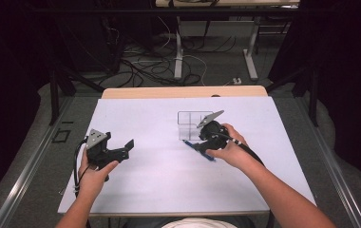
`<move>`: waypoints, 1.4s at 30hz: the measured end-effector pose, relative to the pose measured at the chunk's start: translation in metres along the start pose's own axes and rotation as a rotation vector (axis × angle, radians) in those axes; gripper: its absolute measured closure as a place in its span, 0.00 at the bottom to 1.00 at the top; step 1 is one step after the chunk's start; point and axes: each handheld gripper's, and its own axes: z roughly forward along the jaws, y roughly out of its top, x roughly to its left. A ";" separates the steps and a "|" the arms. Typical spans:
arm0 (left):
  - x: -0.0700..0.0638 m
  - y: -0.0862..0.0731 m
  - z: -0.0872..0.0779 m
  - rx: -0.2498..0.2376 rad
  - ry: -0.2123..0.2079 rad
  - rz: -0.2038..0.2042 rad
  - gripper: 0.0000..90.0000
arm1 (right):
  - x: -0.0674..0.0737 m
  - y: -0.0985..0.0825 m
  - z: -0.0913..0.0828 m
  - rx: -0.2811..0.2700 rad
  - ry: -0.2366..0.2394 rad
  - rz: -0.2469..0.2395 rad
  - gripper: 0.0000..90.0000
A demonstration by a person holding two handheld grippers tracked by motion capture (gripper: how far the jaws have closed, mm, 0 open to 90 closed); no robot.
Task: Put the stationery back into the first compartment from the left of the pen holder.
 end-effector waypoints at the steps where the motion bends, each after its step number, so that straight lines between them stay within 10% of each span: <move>1: 0.000 0.000 0.000 0.001 0.000 0.000 0.03 | 0.000 0.000 0.003 0.010 0.005 -0.007 0.60; 21: -0.001 0.000 0.000 0.002 0.002 0.003 0.03 | -0.003 0.000 0.031 0.149 -0.019 -0.066 0.73; 42: 0.000 -0.001 0.001 0.005 0.001 0.003 0.03 | -0.016 -0.001 0.066 0.238 -0.060 -0.008 0.76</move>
